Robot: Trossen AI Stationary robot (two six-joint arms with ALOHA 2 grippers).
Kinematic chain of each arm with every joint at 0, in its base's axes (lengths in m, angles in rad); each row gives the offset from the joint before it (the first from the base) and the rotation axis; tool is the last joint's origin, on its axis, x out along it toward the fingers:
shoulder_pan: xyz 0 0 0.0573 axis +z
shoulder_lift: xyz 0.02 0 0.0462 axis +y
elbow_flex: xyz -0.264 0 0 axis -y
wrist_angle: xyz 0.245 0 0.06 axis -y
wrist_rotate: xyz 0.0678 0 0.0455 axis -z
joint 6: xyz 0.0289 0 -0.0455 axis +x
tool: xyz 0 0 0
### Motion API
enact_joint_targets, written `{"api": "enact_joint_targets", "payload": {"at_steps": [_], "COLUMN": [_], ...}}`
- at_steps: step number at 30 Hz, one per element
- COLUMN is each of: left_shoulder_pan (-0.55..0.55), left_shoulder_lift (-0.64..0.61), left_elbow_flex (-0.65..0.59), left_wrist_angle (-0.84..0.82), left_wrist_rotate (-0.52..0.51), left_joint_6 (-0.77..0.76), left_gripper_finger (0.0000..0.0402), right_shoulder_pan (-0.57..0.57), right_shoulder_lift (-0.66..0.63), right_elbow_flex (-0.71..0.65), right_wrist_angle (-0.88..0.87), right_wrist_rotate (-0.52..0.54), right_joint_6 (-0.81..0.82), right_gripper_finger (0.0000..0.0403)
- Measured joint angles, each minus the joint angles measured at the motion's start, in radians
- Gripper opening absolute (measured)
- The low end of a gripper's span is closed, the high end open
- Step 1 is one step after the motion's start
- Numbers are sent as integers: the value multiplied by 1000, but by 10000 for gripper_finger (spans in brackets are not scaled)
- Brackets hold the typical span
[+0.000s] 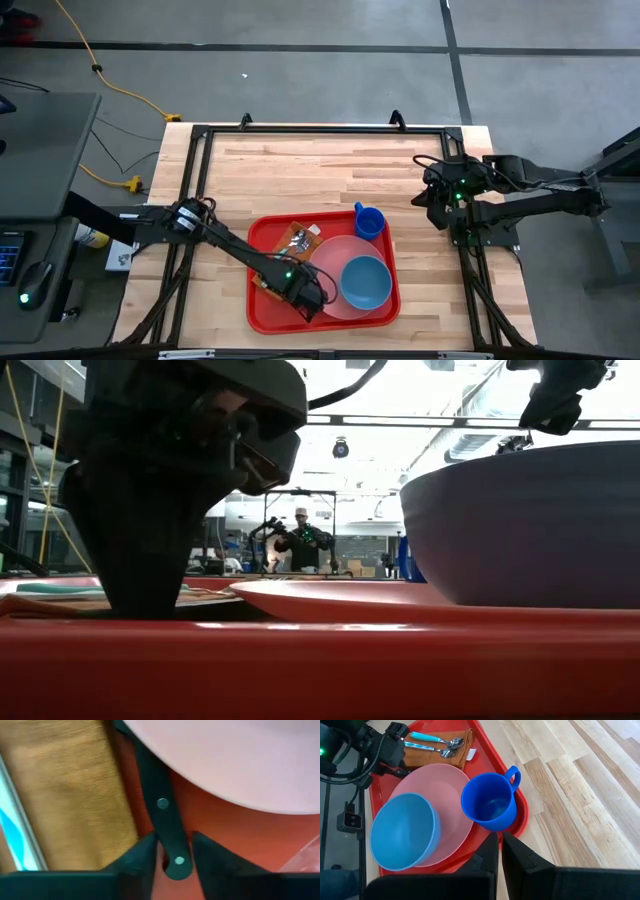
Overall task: Set up tray
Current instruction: Adjust the knife on the orange napkin
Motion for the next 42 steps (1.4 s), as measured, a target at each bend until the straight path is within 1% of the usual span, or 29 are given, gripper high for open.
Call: {"api": "enact_joint_targets", "payload": {"at_steps": [4,6,7,27,30,39,42], "left_shoulder_pan": [0,0,0,1,1,1,1], "left_shoulder_lift": [0,0,0,-5,-5,3,3], "left_elbow_flex": [-1,-1,-1,-1,5,85,98], "left_wrist_angle": [-6,-6,-5,-24,-65,-234,-254], "left_wrist_rotate": [6,3,3,-9,-23,-55,-61], "left_joint_6": [22,28,34,29,5,-33,-35], "left_gripper_finger": [83,56,48,48,48,48,48], "right_shoulder_pan": [0,0,0,0,0,0,0], "right_shoulder_lift": [0,0,0,0,0,0,0], "right_elbow_flex": [0,0,0,0,0,0,0], "right_wrist_angle": [0,0,0,0,0,0,0], "right_wrist_rotate": [0,3,5,8,8,19,19], "right_joint_6": [-3,-3,-3,-11,-12,-15,-20], "right_gripper_finger": [0,0,0,0,0,0,0]}}
